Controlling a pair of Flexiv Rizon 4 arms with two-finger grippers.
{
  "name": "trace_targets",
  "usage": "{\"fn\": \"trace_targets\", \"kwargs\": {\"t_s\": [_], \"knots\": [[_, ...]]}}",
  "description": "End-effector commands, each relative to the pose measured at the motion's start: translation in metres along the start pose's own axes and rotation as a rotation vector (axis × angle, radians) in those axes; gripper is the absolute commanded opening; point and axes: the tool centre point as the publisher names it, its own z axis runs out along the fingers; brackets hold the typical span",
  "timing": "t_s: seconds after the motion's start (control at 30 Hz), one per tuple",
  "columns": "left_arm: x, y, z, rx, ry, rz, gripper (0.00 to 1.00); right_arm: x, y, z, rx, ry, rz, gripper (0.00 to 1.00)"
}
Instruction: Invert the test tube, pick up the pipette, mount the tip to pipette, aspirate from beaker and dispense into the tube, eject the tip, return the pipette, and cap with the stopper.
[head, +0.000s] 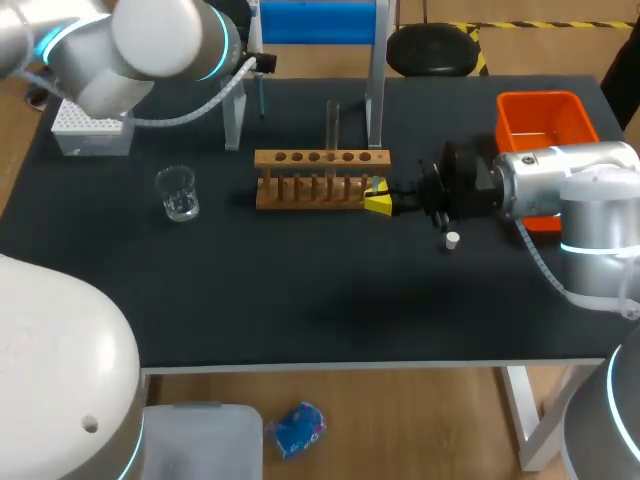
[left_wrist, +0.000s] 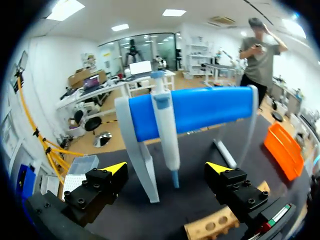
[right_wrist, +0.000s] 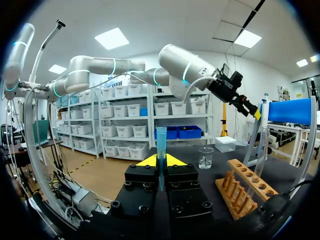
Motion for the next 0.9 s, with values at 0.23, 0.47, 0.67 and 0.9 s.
{"fn": "trace_targets", "kwargs": {"t_s": [0.23,0.47,0.67,0.9], "knots": [[0.009,-0.021,0.013,0.056,-0.165,-0.097,1.0,0.0,-0.001,0.0,-0.001,0.001,-0.001,0.0],[0.014,-0.026,0.016,0.112,-0.201,-0.131,1.0,0.0,-0.001,0.0,-0.001,0.001,-0.001,0.0],[0.017,-0.032,0.022,0.171,-0.22,-0.144,1.0,0.0,-0.001,0.0,-0.001,0.001,-0.001,0.0],[0.015,-0.036,0.032,0.172,-0.219,-0.187,1.0,0.0,-0.001,0.0,-0.001,0.001,-0.001,0.0]]}}
